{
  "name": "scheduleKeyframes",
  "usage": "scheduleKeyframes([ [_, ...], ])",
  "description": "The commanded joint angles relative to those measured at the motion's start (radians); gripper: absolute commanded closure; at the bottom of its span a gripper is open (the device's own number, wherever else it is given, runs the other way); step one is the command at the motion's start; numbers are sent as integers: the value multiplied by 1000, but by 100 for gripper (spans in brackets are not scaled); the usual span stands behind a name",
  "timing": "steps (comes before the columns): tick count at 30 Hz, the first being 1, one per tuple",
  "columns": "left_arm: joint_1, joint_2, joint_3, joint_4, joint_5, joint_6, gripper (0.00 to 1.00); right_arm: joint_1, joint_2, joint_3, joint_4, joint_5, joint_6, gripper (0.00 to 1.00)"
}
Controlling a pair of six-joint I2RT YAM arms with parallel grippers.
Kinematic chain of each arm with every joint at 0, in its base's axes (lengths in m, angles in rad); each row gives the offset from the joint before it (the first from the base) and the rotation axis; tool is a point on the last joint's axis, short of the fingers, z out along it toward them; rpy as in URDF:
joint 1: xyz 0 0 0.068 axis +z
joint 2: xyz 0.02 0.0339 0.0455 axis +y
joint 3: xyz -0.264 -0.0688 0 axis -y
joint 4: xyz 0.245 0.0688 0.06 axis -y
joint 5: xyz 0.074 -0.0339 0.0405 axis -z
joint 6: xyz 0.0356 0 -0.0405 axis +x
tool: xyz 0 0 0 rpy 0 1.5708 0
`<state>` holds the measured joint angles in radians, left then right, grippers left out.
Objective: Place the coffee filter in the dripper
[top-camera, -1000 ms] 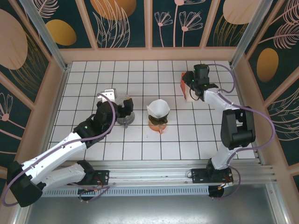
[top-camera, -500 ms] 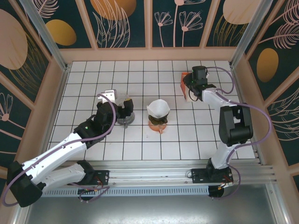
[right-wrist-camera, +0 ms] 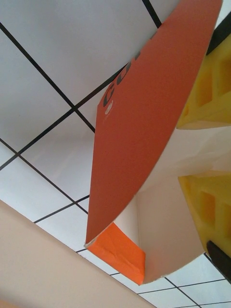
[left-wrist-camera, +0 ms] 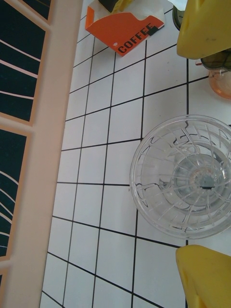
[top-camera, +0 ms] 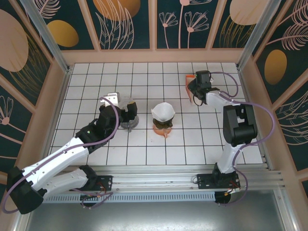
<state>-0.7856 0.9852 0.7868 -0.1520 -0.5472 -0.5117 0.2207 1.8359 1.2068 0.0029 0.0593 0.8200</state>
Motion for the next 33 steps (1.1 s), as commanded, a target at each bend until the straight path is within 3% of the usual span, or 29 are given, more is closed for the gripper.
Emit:
scheduleKeyframes([
  [1,-4,-11,-9,30,4,13,2,3,18,36,20,33,-4,79],
  [7,-4,-5,-6,29,7,10,1,1,-9,19,23,47,-31,100],
  [20,-3,-13,-2,23,9,3,1,2,-212,-72,-27,54,-103,100],
  [33,-4,-32,5,8,1,-4,1,18,-559,-178,-200,54,-178,100],
])
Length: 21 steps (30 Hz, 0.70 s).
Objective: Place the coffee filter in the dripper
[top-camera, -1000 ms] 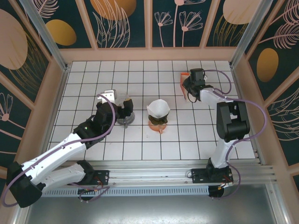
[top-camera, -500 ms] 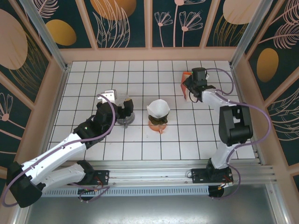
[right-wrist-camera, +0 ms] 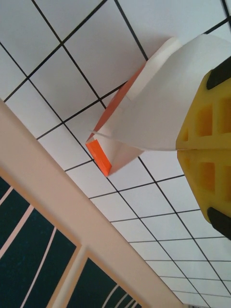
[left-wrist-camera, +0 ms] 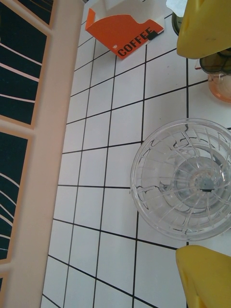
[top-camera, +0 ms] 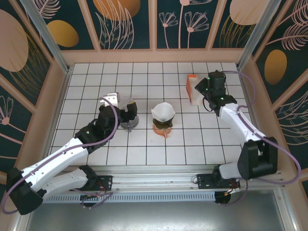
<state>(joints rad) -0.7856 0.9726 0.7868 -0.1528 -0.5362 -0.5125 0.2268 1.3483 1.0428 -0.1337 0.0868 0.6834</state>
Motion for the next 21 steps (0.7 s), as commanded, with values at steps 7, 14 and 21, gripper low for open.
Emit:
scheduleKeyframes([
  [7,-4,-35,41,-41,-54,-20,1,104,-162,146,-235,-23,-174,100],
  [14,-4,-60,104,-124,-66,-49,1,251,-85,402,-413,-140,-269,100],
  [21,-4,-93,127,-209,-152,-67,2,467,95,684,-558,-161,-343,100],
])
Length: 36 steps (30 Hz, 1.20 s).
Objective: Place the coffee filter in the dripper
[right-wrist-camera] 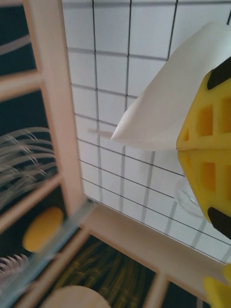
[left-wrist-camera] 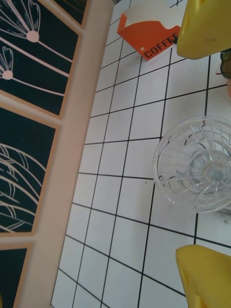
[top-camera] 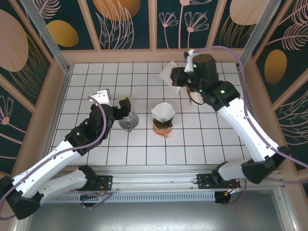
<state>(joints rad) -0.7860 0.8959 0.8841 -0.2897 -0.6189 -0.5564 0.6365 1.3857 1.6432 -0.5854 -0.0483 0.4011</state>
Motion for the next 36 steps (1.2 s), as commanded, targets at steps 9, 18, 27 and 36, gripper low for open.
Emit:
scheduleKeyframes([
  [9,-4,-84,18,-142,-160,-80,3,205,309,384,-258,15,-126,100],
  [18,-4,-136,-2,-143,-172,-73,4,290,533,658,-419,50,-153,100],
  [27,-4,-157,-2,-140,-183,-48,4,319,643,763,-508,59,-153,100],
  [36,-4,-161,-13,-123,-180,-39,4,330,730,834,-559,48,-157,100],
])
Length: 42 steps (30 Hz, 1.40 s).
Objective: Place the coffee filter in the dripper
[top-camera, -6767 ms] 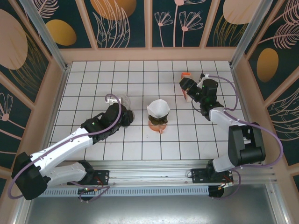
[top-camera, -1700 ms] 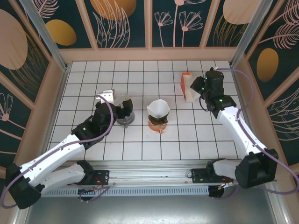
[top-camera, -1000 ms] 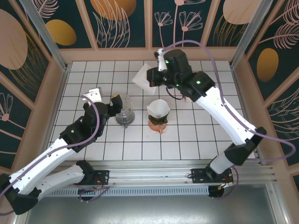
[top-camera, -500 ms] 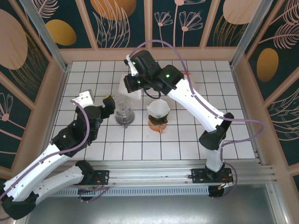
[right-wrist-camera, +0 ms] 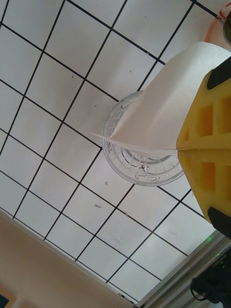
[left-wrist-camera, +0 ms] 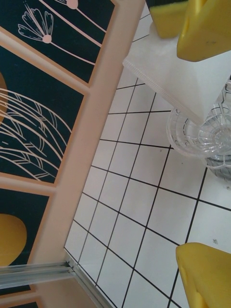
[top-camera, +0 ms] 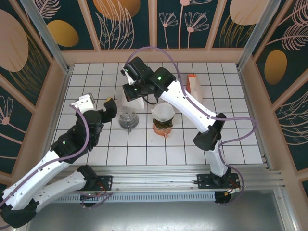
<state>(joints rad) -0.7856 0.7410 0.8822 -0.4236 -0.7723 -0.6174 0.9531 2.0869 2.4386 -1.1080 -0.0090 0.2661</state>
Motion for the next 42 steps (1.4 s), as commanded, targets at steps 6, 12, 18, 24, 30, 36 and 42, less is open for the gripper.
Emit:
scheduleKeyframes([
  [6,-4,-5,-9,10,-22,27,4,21,74,49,-25,1,-30,100],
  [12,-4,-2,-8,10,-13,24,4,34,108,50,1,-22,-30,99],
  [18,-4,6,-6,7,-6,21,4,47,130,46,44,-41,-29,89],
  [24,-4,9,-7,4,-7,16,4,51,128,-17,97,-52,-31,89],
  [30,-4,16,-5,-7,-8,10,4,55,122,-69,135,-69,-32,89],
  [36,-4,18,-9,-10,-7,1,3,61,100,-137,180,-80,-30,83],
  [42,-4,20,-6,-16,-8,-3,3,62,68,-182,232,-76,-28,71],
])
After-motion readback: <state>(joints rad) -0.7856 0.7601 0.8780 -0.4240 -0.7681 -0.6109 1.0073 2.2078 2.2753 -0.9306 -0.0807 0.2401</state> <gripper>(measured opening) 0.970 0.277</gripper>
